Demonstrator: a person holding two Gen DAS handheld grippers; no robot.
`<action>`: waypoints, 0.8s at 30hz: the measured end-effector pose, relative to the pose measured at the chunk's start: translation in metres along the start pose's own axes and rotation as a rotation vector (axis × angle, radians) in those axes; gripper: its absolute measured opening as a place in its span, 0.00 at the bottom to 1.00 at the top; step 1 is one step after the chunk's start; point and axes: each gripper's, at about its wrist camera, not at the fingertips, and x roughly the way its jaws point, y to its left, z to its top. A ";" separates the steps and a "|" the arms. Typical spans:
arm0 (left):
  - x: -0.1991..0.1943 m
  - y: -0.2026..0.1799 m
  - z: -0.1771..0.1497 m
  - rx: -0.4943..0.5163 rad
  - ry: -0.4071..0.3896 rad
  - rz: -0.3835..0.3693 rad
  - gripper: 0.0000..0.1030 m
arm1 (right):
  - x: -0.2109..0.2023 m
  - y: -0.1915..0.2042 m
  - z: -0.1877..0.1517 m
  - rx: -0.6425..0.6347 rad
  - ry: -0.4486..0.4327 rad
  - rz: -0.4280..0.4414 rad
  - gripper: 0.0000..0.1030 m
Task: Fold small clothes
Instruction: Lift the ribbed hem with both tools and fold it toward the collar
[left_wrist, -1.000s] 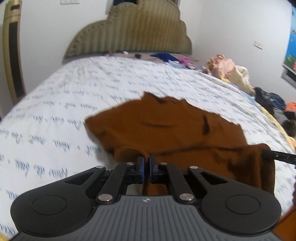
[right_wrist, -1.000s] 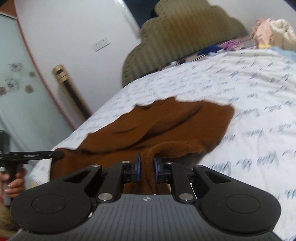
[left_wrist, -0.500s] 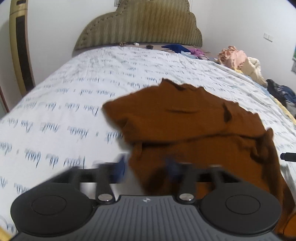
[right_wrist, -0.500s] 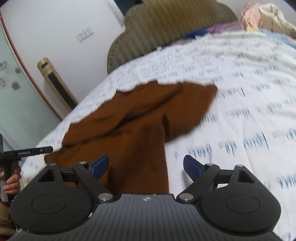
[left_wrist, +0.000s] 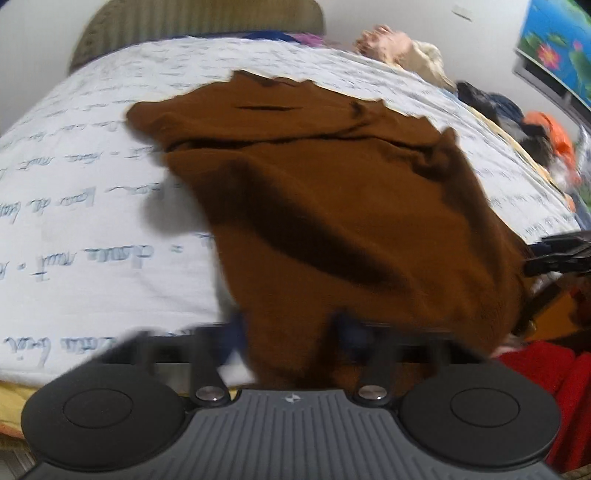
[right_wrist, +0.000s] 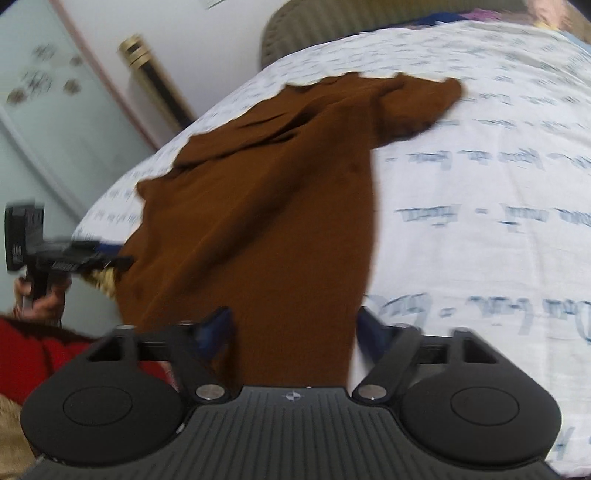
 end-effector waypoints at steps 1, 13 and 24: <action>0.001 -0.004 0.002 -0.003 0.019 -0.020 0.09 | 0.003 0.007 0.000 -0.016 0.010 0.001 0.30; -0.062 -0.021 0.075 0.058 -0.241 -0.006 0.08 | -0.045 0.029 0.053 0.012 -0.263 0.194 0.19; 0.052 0.035 0.106 -0.084 -0.046 0.115 0.16 | 0.030 -0.019 0.068 0.129 -0.185 -0.100 0.20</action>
